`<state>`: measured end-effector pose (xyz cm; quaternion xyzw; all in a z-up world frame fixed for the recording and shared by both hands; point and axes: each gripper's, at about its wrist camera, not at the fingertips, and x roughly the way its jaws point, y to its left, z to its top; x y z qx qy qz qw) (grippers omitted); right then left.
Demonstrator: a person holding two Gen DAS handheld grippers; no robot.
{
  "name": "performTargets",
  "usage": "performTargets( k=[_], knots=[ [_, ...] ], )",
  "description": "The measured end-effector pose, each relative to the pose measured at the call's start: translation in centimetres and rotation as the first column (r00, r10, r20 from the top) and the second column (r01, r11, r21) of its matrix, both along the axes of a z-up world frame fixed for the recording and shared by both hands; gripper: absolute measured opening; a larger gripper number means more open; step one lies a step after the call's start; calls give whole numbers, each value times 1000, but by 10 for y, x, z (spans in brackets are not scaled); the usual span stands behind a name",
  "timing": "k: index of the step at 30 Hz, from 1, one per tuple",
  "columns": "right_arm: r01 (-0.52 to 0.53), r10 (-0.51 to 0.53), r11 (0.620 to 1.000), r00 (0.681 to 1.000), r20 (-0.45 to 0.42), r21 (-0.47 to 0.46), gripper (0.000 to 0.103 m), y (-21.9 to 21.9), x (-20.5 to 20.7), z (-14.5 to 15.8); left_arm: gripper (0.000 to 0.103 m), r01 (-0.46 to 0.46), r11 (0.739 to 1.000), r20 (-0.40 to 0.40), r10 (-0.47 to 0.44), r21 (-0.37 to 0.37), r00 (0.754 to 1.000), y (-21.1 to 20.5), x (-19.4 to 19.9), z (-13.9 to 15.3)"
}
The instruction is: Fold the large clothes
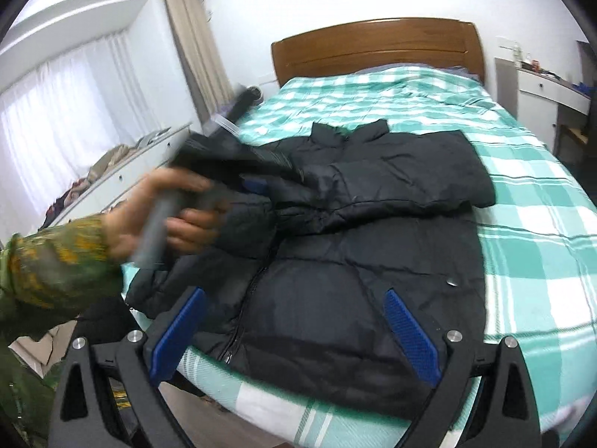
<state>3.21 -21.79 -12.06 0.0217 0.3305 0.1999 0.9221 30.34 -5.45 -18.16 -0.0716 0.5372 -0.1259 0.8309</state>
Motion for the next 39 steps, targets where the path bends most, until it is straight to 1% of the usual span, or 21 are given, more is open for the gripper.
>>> performTargets(
  k=[2,3,4,8,11,14,16,18,20,22,23,24,25,26,27,30,32,35,36,37,39],
  knots=[
    [33,-33,999,999,5,-11,98,-6,0,4,7,-45,995,-24,43,-93,999,12,4,8],
    [50,-50,999,999,8,-17,98,-12,-1,7,6,-47,992,-11,46,-114,999,17,7,20],
    [68,-68,997,998,14,-22,98,-20,0,11,6,-43,993,18,46,-114,999,20,10,34],
    [109,-105,992,993,61,-60,98,-41,23,30,6,-36,999,187,42,-36,981,42,36,97],
    [117,-105,986,989,103,-118,98,-51,55,44,6,-82,996,234,74,25,969,69,61,111],
    [123,-103,976,988,119,-180,98,-54,98,51,6,-145,986,228,124,78,966,100,80,96],
    [119,-99,974,989,109,-195,98,-57,129,50,6,-195,976,185,175,95,967,121,94,73],
    [104,-89,976,992,87,-191,98,-59,167,45,6,-232,969,139,219,88,966,137,104,48],
    [80,-70,979,996,57,-189,98,-60,208,38,6,-251,965,118,242,72,963,146,106,33],
    [86,-82,977,996,26,-196,98,-62,251,32,6,-269,961,110,261,63,959,156,106,21],
    [88,-88,978,996,11,-187,90,-63,268,29,6,-282,957,112,274,64,955,162,104,17],
    [94,-98,980,995,-14,-175,73,-64,292,25,6,-302,951,117,294,61,949,169,105,14],
    [103,-110,980,993,-35,-169,65,-62,310,21,6,-312,948,119,304,59,945,170,110,12],
    [109,-121,980,991,-59,-163,51,-61,327,17,6,-320,946,119,312,55,943,173,112,10],
    [116,-131,981,987,-89,-154,43,-58,349,11,6,-319,946,118,311,55,943,174,116,7],
    [120,-138,983,983,-119,-142,42,-45,387,-8,8,-301,948,127,288,98,949,170,125,-3],
    [104,-128,984,978,-163,-145,42,-36,404,-31,9,-290,949,137,273,126,952,166,125,-11],
    [86,-143,980,932,-334,-180,40,-28,427,-91,14,-284,950,141,266,127,954,168,122,-24],
    [87,-143,981,929,-342,-173,40,-28,428,-100,15,-283,951,147,264,123,953,169,120,-28],
    [97,-147,981,935,-321,-167,40,-28,425,-103,15,-280,952,159,259,127,953,169,119,-31],
    [95,-146,981,934,-326,-168,41,-28,421,-100,15,-269,953,180,243,142,953,167,116,-33]
  ],
)
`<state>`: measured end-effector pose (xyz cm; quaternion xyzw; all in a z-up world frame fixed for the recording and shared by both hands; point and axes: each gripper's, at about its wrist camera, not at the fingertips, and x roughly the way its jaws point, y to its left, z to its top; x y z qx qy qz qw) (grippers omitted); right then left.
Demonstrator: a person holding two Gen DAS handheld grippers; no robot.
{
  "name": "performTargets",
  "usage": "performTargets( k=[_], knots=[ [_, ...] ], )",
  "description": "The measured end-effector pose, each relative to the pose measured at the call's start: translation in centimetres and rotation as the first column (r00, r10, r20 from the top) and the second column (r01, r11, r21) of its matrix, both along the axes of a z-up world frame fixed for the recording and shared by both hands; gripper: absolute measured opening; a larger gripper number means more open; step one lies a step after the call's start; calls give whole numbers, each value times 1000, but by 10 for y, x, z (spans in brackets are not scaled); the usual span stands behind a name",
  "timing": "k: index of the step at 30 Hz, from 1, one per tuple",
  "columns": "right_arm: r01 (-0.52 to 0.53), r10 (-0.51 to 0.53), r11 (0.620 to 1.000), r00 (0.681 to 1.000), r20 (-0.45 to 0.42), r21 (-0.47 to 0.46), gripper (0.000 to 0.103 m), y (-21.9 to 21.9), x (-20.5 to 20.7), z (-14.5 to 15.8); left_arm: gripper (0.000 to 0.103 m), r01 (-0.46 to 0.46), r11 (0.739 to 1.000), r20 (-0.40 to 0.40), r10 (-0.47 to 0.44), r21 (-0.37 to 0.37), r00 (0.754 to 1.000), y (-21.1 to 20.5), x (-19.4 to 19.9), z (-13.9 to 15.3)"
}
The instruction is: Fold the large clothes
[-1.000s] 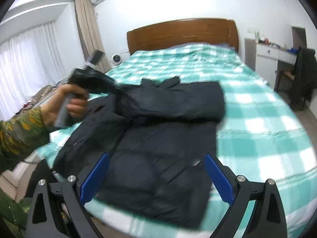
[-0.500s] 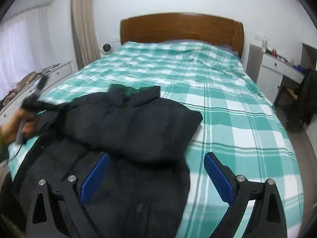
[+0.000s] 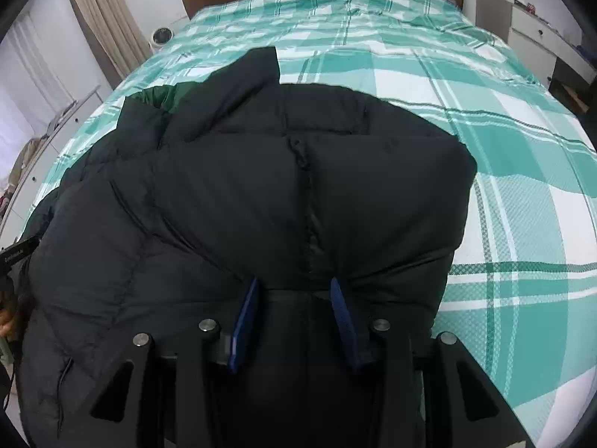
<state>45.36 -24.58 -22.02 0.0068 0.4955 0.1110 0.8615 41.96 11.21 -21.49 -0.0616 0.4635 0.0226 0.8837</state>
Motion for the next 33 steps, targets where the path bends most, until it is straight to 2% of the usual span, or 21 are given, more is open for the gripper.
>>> performTargets(
  k=[2,4,5,7,8,10,13,16,18,23,25,27,28,30,32,33],
  knots=[
    [-2,3,1000,1000,-26,9,41,-3,2,13,16,4,1000,7,-4,2,1000,1,0,-3],
    [-1,0,999,999,41,37,41,-10,6,37,16,-1,1000,14,1,-19,1000,4,-1,-5],
    [17,-21,999,996,92,43,42,-15,9,53,17,-3,1000,17,3,-29,1000,5,-2,-7],
    [63,-72,996,987,142,69,42,-26,22,68,17,-7,999,23,8,-42,1000,6,-2,-9],
    [83,-95,993,986,137,85,42,-30,30,68,17,-9,999,26,10,-43,1000,6,-3,-10],
    [137,-145,985,987,65,108,42,-37,46,50,18,-10,999,34,11,-37,999,5,-4,-12],
    [192,-181,972,979,-88,133,41,-42,57,-3,19,-5,1000,35,5,-27,999,2,-4,-14],
    [206,-204,971,979,-27,121,41,-38,42,1,19,-2,1000,39,3,-17,999,1,-4,-16],
    [188,-189,979,982,9,79,42,-30,25,18,19,-3,1000,44,4,-18,999,1,-4,-17],
    [93,-102,987,993,66,132,43,-17,-33,55,19,-8,1000,55,9,-19,998,0,-7,-18],
    [69,-74,987,997,32,146,43,-7,-44,48,19,-8,1000,53,9,-15,999,0,-8,-18],
    [48,-42,995,996,-74,92,43,3,-45,17,20,-7,1000,48,7,-3,999,-2,-8,-18],
    [39,-31,996,995,-92,81,43,6,-45,4,20,-7,1000,44,7,5,999,-3,-8,-17],
    [48,-43,997,997,-68,66,43,10,-44,1,21,-5,1000,31,4,27,1000,-5,-7,-15],
    [57,-55,998,997,-59,36,43,13,-48,11,23,-5,999,15,4,46,1000,-7,-9,-11],
    [58,-57,998,997,-44,18,47,15,-54,18,31,-7,999,4,7,50,1000,-8,-14,-6]
  ],
)
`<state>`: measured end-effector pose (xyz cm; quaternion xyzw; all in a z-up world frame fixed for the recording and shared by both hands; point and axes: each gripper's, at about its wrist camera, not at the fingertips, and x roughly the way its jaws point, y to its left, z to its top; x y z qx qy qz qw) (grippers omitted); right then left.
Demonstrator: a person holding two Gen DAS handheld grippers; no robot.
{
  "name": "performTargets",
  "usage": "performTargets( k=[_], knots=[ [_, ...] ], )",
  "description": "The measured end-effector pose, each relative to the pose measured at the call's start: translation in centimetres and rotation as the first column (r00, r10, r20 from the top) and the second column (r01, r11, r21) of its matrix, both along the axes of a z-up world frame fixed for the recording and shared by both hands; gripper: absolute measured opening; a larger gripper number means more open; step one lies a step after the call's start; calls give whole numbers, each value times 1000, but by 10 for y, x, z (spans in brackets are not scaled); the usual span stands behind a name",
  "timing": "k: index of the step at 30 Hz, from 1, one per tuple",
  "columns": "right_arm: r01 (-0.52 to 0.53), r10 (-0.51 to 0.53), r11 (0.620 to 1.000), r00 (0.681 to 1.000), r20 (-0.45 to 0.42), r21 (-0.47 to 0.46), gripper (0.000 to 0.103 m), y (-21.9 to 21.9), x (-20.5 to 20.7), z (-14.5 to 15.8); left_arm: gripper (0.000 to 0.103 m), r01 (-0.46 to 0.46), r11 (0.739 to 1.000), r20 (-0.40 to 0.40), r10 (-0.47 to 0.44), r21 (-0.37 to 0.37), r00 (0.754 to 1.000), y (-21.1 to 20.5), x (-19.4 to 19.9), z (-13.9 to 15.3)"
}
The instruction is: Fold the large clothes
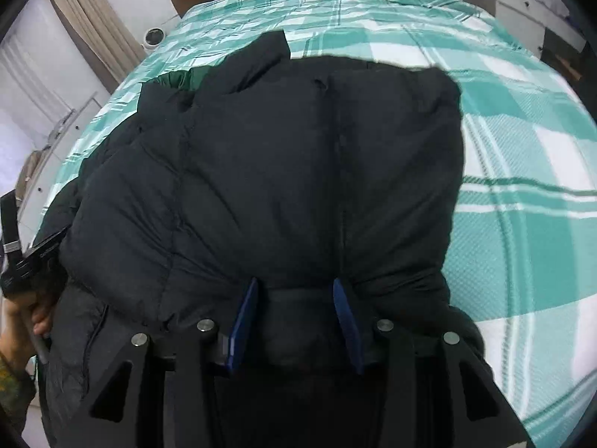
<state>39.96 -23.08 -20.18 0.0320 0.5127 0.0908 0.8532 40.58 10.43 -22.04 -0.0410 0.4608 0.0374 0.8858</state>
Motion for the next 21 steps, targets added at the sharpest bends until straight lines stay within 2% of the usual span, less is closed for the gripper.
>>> performTargets(
  k=[1,2,3,7,11,16,18,21],
  knots=[
    [-10,10,1000,1000,25,-11,53,2,-10,12,41,-5,1000,-5,5,0,1000,0,-5,4],
    [-28,28,1000,998,55,-11,73,3,-22,24,61,-9,1000,-5,9,-5,1000,0,-13,8],
    [-49,50,999,995,88,-6,89,3,-36,35,72,-4,1000,10,5,-29,1000,2,-27,16],
    [-98,104,994,972,211,-37,91,1,-110,80,79,47,992,55,-41,-116,998,3,-86,39],
    [-73,88,996,942,325,-57,91,-7,-198,107,88,71,990,83,-61,-122,995,4,-152,54],
    [-26,33,999,929,368,-22,91,11,-272,94,91,43,987,70,-33,-153,997,13,-220,58],
    [-29,21,999,933,359,16,91,21,-288,80,91,12,987,52,-4,-162,999,21,-237,58],
    [-69,60,998,945,320,16,91,42,-298,60,91,-37,987,41,44,-158,998,38,-255,57]
  ],
)
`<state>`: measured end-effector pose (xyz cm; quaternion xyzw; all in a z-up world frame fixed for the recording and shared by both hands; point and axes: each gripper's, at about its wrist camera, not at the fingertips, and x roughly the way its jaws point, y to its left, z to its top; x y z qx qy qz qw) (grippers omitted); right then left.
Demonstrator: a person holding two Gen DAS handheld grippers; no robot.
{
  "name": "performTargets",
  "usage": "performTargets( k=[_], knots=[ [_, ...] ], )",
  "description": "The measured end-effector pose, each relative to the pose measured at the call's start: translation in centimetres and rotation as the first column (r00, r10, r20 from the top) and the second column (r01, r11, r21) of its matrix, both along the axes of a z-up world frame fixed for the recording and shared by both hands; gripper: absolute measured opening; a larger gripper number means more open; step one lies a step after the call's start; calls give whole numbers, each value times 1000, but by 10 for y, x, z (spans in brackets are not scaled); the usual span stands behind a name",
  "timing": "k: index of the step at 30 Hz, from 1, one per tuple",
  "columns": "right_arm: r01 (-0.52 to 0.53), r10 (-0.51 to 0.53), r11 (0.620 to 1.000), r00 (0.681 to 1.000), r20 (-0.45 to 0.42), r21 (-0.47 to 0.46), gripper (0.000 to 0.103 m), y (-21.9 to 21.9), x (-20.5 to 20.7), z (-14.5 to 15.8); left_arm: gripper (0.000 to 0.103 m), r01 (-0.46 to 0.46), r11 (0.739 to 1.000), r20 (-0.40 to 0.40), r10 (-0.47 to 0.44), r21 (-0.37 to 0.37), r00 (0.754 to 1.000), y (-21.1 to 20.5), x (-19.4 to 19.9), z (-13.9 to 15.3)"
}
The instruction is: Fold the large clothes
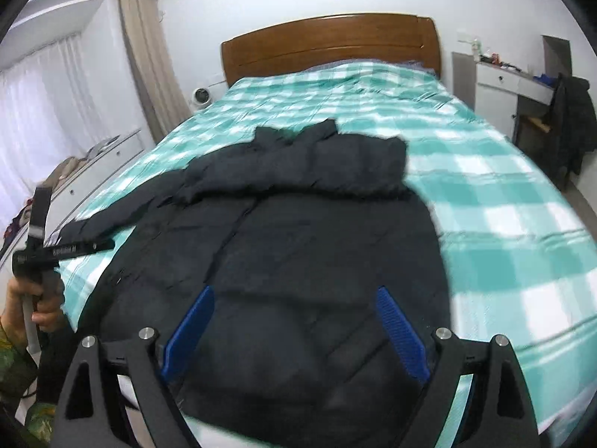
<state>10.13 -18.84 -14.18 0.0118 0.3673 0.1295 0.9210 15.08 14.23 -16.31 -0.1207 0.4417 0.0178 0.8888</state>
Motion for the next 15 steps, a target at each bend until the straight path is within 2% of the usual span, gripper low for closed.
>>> performTargets(
  k=[2,4,8,12,15],
  knots=[
    [-42,42,999,999,-22,-13,91,16,-6,-5,91,-40,999,-5,40,7,999,17,-9,-1],
    [-90,90,995,996,1,-33,91,32,-15,-1,91,-102,995,-15,102,-7,995,41,-17,-4],
    [-154,160,983,986,55,-100,91,56,-25,8,91,-234,966,-35,232,-112,972,90,-28,-15],
    [-181,193,971,979,63,-156,91,71,-32,7,91,-375,890,-57,374,-259,926,144,-31,-29],
    [-184,194,970,980,51,-161,91,71,-33,5,91,-494,800,-60,506,-340,861,188,-29,-40]
  ],
)
